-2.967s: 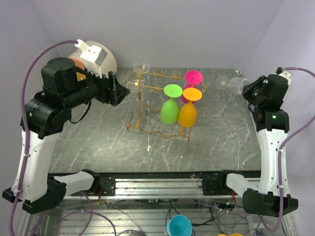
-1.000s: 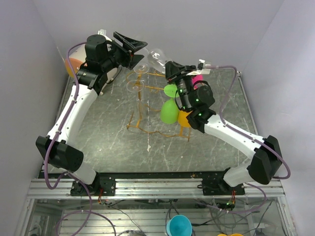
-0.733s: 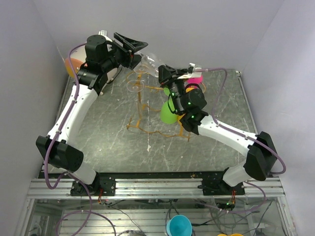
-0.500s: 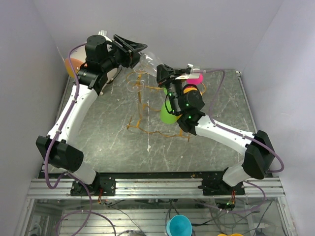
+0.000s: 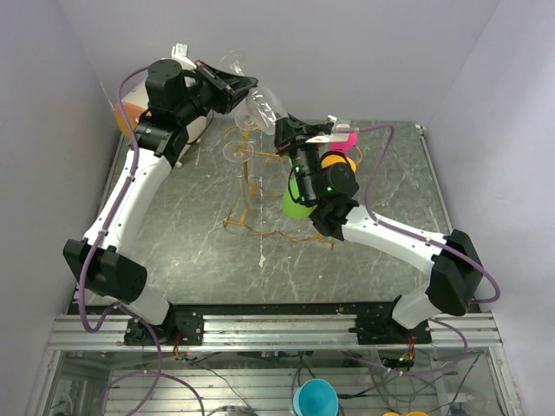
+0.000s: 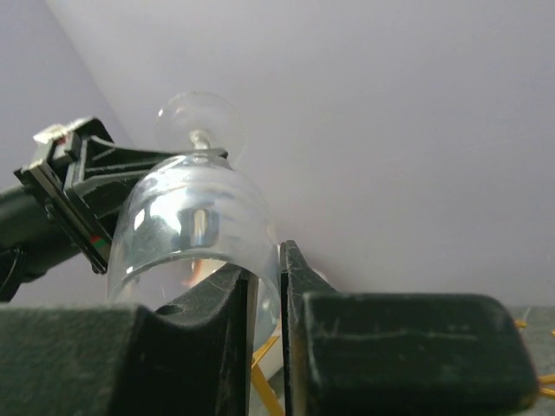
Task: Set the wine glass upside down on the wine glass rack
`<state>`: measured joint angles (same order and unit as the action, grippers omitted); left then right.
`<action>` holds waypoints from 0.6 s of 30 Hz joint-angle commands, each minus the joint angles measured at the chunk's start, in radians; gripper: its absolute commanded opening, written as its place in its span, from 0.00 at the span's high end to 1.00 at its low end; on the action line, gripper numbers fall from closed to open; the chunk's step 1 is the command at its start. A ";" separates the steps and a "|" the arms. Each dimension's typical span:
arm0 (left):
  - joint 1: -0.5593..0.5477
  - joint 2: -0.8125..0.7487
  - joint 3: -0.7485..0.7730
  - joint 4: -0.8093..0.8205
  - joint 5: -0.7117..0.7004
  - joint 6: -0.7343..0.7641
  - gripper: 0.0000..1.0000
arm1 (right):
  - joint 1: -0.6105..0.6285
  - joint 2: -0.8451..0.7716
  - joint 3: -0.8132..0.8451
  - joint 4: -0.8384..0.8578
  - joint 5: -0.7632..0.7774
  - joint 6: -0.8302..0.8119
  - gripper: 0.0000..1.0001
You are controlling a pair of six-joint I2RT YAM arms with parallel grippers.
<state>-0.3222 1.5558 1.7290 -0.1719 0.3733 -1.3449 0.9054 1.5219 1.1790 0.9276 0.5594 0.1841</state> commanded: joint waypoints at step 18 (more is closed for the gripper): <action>-0.003 -0.109 0.099 0.029 0.185 0.729 0.93 | 0.044 -0.193 -0.072 -0.211 -0.197 0.074 0.00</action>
<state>-0.3161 1.4502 1.7805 -0.0509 0.5106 -0.8333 0.9375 1.4208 1.1324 0.7750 0.4004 0.2493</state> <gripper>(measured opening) 0.123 0.996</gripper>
